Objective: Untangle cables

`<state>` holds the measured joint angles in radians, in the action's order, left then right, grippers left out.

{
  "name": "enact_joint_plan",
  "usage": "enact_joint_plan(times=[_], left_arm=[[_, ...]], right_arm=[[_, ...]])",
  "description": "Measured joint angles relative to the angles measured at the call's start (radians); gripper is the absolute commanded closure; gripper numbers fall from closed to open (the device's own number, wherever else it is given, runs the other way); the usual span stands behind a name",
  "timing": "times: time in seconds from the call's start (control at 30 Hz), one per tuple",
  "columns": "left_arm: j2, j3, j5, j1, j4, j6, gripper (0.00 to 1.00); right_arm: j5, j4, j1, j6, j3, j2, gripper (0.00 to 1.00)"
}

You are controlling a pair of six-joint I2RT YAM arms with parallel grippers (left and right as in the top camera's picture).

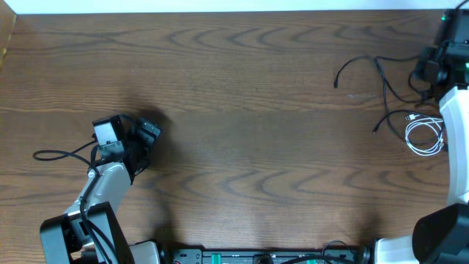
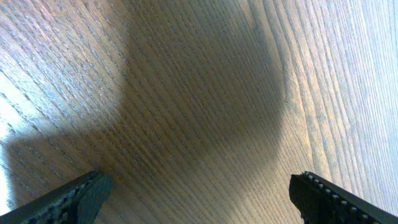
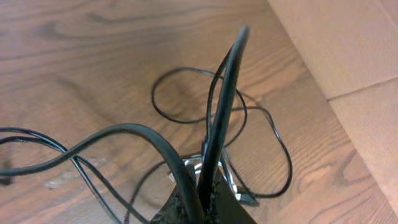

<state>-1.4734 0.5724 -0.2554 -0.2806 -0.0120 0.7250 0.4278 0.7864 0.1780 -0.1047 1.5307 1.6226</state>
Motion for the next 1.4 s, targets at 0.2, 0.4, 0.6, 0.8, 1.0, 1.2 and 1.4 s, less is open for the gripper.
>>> enact_joint_plan(times=[0.2, 0.4, 0.6, 0.8, 1.0, 1.2, 1.4], left_arm=[[0.0, 0.0, 0.0, 0.0, 0.0, 0.0, 0.02], [0.0, 0.0, 0.0, 0.0, 0.0, 0.0, 0.02], [0.0, 0.0, 0.0, 0.0, 0.0, 0.0, 0.02], [0.0, 0.0, 0.0, 0.0, 0.0, 0.0, 0.01], [0.0, 0.0, 0.0, 0.0, 0.0, 0.0, 0.02], [0.0, 0.0, 0.0, 0.0, 0.0, 0.0, 0.02], [0.0, 0.0, 0.0, 0.0, 0.0, 0.0, 0.02]], right_arm=[[-0.05, -0.064, 0.061, -0.037, -0.085, 0.0, 0.99], [-0.172, -0.162, 0.102, -0.057, -0.206, 0.0, 0.97], [-0.304, -0.228, 0.106, -0.079, -0.299, 0.0, 0.46], [-0.329, -0.222, 0.106, -0.073, -0.301, 0.0, 0.01], [-0.287, -0.185, 0.106, -0.074, -0.301, 0.0, 0.01], [-0.406, -0.17, 0.106, -0.074, -0.301, 0.0, 0.01], [-0.556, -0.091, 0.106, -0.074, -0.302, 0.0, 0.01]])
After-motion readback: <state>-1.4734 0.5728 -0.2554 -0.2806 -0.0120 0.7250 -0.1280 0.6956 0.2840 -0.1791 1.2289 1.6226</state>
